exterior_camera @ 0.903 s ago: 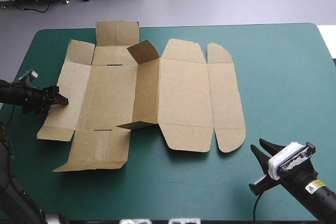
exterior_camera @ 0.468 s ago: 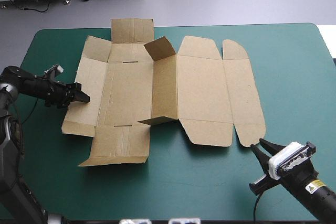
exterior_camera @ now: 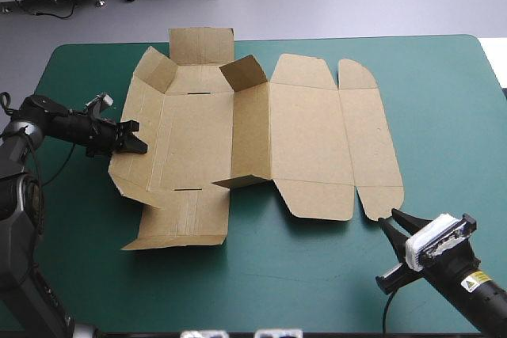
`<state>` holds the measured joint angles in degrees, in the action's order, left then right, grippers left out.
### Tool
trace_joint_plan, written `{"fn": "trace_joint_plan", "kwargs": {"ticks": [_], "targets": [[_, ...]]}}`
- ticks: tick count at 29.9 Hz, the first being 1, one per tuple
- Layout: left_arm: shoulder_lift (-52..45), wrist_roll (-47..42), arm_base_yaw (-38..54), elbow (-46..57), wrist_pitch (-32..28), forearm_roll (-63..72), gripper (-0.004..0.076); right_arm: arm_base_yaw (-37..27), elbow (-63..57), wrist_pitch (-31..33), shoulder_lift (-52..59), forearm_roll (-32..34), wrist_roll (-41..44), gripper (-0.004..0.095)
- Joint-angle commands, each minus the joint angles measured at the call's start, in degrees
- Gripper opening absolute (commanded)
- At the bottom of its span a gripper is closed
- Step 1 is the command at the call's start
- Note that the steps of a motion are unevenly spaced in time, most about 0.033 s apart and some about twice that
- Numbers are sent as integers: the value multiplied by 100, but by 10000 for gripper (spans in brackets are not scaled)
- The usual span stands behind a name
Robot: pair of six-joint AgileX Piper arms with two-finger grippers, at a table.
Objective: Fold the box
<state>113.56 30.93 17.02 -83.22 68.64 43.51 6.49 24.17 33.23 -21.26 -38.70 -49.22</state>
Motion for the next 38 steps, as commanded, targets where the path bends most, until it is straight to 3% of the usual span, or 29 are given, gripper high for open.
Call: {"fn": "trace_joint_plan", "kwargs": {"ticks": [1,9,21,25,34,38], "targets": [[-360,81,-79,-98,526,274,-1,-35,176,-321,-41,-214,-2,246],[-507,1009,-85,-745,496,890,-2,-35,176,-306,-41,-338,-2,246],[-1410,1117,-442,-2219,332,274,2,-35,321,-523,-41,-336,190,246],[-1645,1369,-1037,-2528,271,24,2,-35,585,-713,-41,-336,190,246],[-1938,1278,-3398,-3148,33,-2994,2,-35,1126,-951,-511,-312,328,246],[-2139,1671,-4193,-3098,116,-3688,2,-45,1475,-964,-802,-312,328,246]]}}
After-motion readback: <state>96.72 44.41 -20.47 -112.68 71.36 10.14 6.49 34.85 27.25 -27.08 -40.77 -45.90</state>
